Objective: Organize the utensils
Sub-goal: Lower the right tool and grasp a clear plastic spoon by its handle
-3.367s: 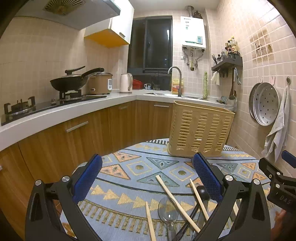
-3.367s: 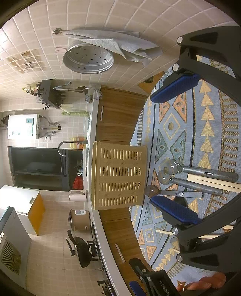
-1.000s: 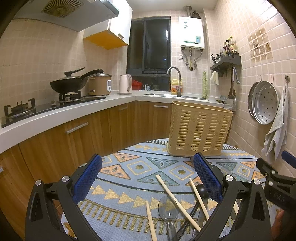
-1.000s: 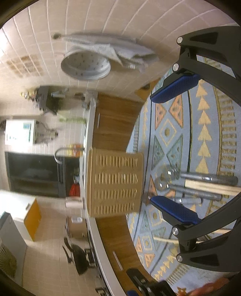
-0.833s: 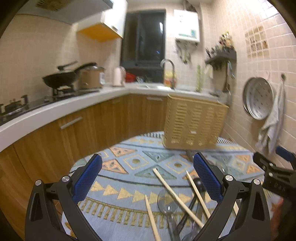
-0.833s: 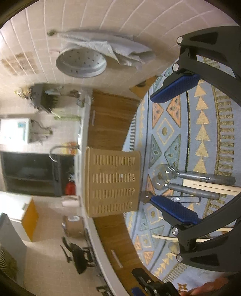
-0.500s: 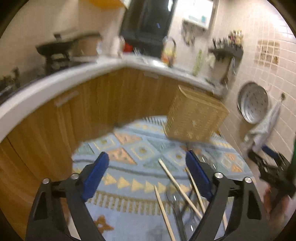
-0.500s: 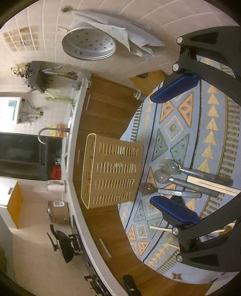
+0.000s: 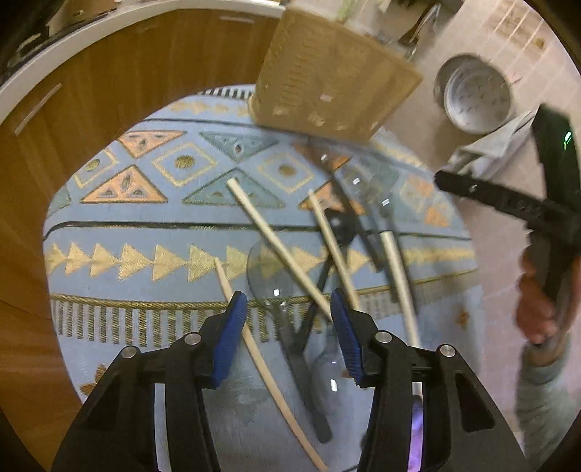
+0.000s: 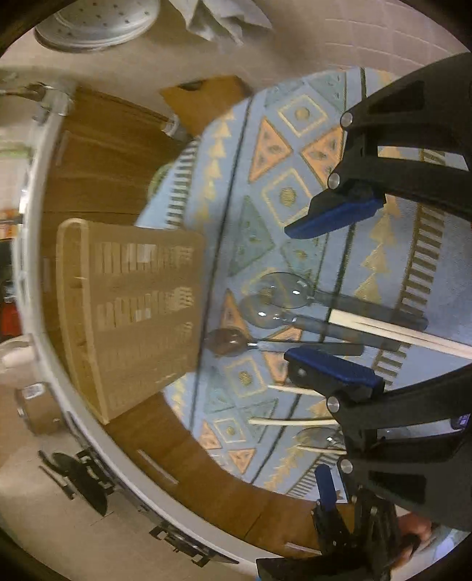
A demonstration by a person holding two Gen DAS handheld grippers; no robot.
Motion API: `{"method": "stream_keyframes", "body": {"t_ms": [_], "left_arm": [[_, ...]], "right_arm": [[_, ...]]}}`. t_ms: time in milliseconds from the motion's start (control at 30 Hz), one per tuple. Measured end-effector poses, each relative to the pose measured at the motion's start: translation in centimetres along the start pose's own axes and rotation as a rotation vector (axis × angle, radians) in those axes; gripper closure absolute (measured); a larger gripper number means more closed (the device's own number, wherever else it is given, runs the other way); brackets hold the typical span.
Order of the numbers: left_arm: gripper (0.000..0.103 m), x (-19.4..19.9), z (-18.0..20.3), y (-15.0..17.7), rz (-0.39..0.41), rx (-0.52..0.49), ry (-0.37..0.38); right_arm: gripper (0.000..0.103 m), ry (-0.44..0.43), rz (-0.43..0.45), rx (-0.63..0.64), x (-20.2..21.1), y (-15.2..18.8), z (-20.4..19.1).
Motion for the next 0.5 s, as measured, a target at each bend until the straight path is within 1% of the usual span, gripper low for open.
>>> {"method": "stream_keyframes", "body": {"t_ms": [100,233,333,433,500], "left_arm": [[0.057,-0.9,0.4,0.2,-0.025,-0.019,-0.045],[0.057,-2.2,0.8,0.1,-0.043,-0.037,-0.096],[0.058,-2.5,0.8,-0.1,-0.055,-0.046,-0.115],[0.061,-2.7,0.8,-0.1,-0.058,-0.065,-0.144],[0.063,-2.7,0.7,-0.1,-0.06,-0.065,-0.143]], "right_arm": [[0.044,0.009,-0.027,0.012,-0.7,0.2,0.1],[0.044,-0.024,-0.055,-0.006,-1.4,0.7,0.5],[0.044,-0.023,-0.064,-0.014,-1.7,0.8,1.2],[0.044,-0.021,-0.078,-0.018,-2.2,1.0,1.6],[0.044,-0.019,-0.084,-0.013,-2.5,1.0,1.8]]}}
Point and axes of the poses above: each gripper's, at about its wrist camera, not at the fingertips, and x roughly against the way its jaws point, z to its right, y to its underside, the point moved 6 cm from there along -x, roughly the way its jaws point, and after that the axes turned 3 degrees about -z, right-handed, at the moved point
